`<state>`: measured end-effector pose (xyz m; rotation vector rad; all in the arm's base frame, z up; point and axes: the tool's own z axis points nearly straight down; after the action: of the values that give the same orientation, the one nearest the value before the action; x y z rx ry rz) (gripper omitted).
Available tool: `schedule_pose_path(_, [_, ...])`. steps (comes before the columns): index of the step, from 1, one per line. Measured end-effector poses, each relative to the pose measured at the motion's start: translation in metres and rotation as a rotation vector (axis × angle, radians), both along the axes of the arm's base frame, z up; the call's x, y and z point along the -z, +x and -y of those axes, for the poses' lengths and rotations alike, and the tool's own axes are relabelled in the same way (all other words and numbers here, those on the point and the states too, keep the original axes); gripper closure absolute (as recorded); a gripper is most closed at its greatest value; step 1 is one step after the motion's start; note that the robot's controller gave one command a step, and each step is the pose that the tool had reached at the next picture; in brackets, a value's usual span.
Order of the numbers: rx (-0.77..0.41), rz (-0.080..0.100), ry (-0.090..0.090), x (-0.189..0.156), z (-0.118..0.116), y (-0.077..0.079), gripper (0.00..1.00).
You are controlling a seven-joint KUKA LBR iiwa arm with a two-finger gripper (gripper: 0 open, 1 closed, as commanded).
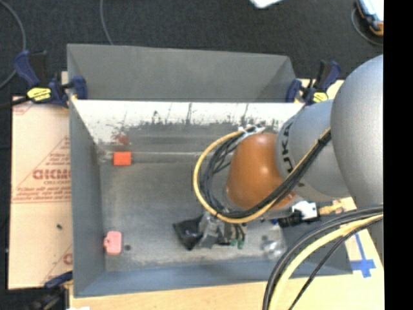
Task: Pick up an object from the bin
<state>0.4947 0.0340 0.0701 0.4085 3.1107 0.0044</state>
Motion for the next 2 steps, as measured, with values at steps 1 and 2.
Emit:
schedule_pose_path(1, [0.002, 0.0, 0.0, 0.0, 0.0, 0.0, 1.0])
schedule_pose_path(2, [0.011, -0.004, 0.0, -0.098, -0.001, -0.013, 1.0])
